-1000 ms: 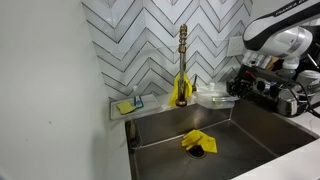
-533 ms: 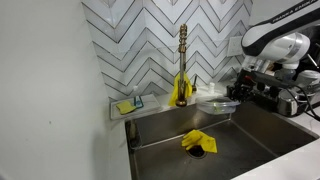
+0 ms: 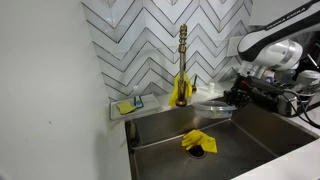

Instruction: Put the yellow spoon and silver spoon in the bowl, then put the bowl in the sink

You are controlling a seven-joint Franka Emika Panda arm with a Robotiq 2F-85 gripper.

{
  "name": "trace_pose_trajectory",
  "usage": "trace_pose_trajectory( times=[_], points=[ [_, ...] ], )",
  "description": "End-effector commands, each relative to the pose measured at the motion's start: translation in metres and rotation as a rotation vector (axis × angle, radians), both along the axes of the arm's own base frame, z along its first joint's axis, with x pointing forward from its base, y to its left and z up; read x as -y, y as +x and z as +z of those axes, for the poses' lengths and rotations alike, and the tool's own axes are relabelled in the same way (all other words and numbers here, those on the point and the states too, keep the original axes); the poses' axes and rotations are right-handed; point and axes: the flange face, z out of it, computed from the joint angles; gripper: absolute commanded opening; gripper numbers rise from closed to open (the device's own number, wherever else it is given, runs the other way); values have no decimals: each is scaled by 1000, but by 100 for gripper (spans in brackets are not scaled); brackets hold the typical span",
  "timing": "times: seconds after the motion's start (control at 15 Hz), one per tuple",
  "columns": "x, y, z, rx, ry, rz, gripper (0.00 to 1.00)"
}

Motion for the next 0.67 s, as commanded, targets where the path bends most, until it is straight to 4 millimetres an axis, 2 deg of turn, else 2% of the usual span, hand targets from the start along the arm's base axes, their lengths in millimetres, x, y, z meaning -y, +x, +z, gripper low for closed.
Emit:
trace_pose_trajectory(
  times=[0.0,0.13,0.6],
  points=[
    [-12,-1,-16,-20,21,-9,2],
    [-14,-1,-22,-14,17,-3,2],
    [-21,-8,-61,-86,-57,27,2]
  ],
)
